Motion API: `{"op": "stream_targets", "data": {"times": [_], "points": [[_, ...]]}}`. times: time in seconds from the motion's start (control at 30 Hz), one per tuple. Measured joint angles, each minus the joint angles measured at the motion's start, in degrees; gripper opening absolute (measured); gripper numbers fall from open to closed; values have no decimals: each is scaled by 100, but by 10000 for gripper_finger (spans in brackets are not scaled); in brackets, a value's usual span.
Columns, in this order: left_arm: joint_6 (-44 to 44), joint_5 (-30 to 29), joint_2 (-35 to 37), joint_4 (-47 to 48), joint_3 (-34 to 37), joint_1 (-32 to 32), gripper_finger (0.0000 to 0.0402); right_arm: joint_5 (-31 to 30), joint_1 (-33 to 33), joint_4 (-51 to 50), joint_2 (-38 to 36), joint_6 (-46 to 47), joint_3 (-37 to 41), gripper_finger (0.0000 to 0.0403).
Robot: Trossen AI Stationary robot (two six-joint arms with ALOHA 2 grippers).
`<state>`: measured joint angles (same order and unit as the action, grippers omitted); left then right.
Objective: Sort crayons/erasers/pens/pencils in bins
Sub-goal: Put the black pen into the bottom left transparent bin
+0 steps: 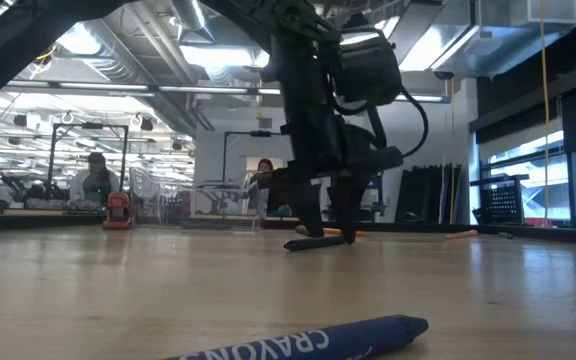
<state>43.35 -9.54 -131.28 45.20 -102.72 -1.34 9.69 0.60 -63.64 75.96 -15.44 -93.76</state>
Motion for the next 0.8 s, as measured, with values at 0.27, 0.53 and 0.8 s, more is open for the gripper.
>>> {"op": "stream_targets", "data": {"times": [0.27,0.53,0.8], "points": [[-5,7,-46,-51,-8,-1,210,-1,0,2,0,0,0,115],[92,166,-50,-9,-4,-82,157,-1,0,2,0,0,0,115],[-21,157,-55,84,-2,-88,69,-1,1,2,0,0,0,115]]}}
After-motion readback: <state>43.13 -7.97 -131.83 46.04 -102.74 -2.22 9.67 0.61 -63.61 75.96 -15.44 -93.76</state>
